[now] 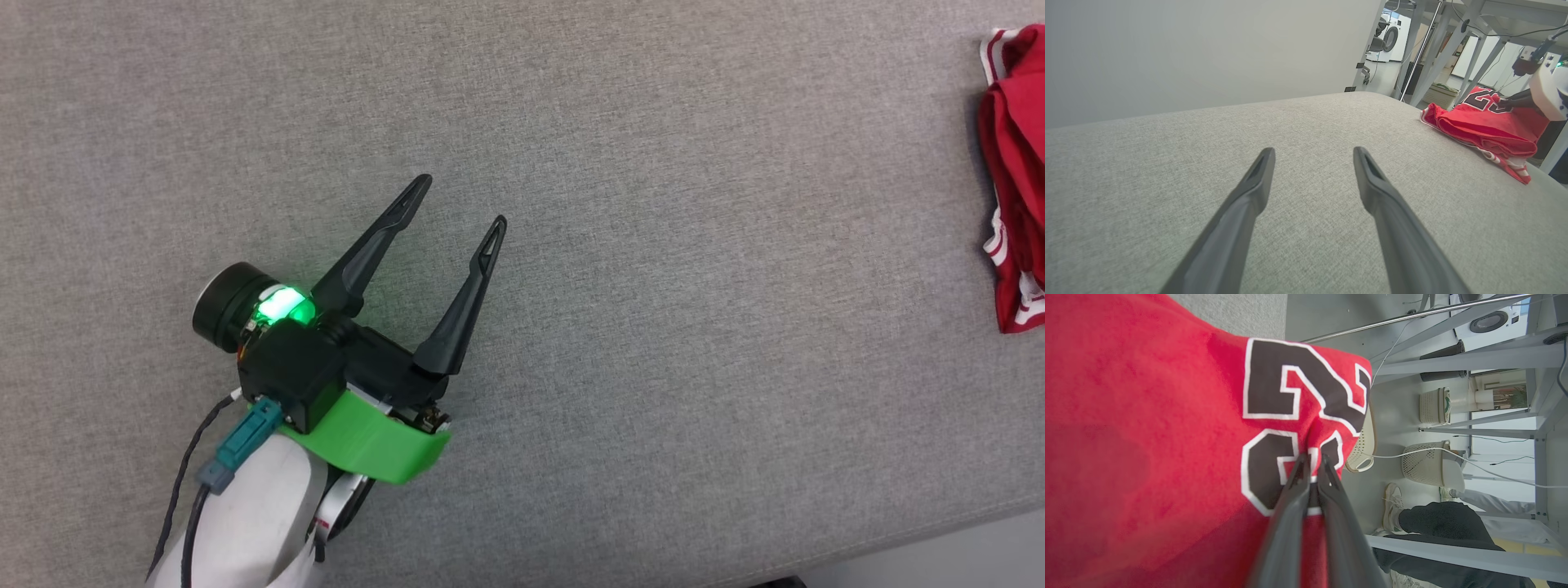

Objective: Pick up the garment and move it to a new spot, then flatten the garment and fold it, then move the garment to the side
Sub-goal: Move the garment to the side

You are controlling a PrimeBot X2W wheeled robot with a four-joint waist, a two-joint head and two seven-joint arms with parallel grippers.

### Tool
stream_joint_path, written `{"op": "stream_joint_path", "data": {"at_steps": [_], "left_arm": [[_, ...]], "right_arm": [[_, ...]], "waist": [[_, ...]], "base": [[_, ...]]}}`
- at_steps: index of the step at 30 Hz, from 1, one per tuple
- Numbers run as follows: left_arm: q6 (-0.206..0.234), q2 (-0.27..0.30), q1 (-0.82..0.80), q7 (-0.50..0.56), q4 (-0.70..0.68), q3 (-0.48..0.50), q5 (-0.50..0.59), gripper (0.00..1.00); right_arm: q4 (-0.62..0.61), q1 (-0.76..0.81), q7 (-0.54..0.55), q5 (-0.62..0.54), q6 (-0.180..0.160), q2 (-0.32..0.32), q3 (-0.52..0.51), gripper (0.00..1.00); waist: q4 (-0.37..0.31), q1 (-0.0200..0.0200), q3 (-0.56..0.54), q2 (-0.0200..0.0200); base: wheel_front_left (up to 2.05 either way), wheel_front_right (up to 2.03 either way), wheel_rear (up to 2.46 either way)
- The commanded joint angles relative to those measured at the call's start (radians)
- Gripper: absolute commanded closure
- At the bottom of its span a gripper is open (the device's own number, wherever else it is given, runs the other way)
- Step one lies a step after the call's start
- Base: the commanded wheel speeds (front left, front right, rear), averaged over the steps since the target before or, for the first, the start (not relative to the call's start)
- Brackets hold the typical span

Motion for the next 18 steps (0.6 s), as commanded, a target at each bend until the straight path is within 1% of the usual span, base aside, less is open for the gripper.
{"op": "stream_joint_path", "data": {"at_steps": [1,3,4,5,6,12,18], "left_arm": [[-0.003,0.004,-0.017,-0.006,-0.001,0.003,0.003,0.00],[-0.003,0.001,-0.017,-0.006,0.002,0.002,0.002,0.00],[-0.003,-0.002,-0.016,-0.006,0.005,0.002,0.001,0.00],[-0.003,-0.004,-0.015,-0.006,0.007,0.002,0.000,0.00],[-0.003,-0.007,-0.013,-0.006,0.010,0.003,-0.001,0.00],[-0.003,-0.035,-0.001,-0.006,0.029,0.006,-0.008,0.00],[-0.003,-0.080,0.035,-0.006,0.061,0.027,-0.025,0.00]], "right_arm": [[0.008,-0.019,-0.008,-0.013,-0.002,0.009,-0.009,1.00],[0.016,-0.026,-0.013,-0.026,-0.002,0.018,-0.026,0.98],[0.016,-0.028,-0.019,-0.036,-0.002,0.023,-0.033,0.83],[0.016,-0.029,-0.023,-0.044,-0.002,0.028,-0.040,0.18],[0.017,-0.029,-0.024,-0.051,-0.002,0.034,-0.047,0.00],[-0.005,-0.029,-0.033,-0.081,-0.002,0.050,-0.066,0.00],[-0.072,-0.013,-0.040,-0.072,-0.002,0.067,-0.049,0.00]], "waist": [[0.006,-0.0001,-0.002,-0.0001],[0.011,-0.0001,-0.007,-0.0001],[0.014,-0.0001,-0.012,-0.0001],[0.016,-0.0001,-0.017,-0.0001],[0.018,-0.0001,-0.023,-0.0001],[0.035,-0.0001,-0.085,-0.0001],[0.070,-0.0001,-0.191,-0.0001]], "base": [[0.00,0.00,0.00],[0.00,0.00,0.00],[0.00,0.00,0.00],[0.00,0.00,0.00],[0.00,0.00,0.00],[0.00,0.00,0.00],[0.00,0.00,0.00]]}}
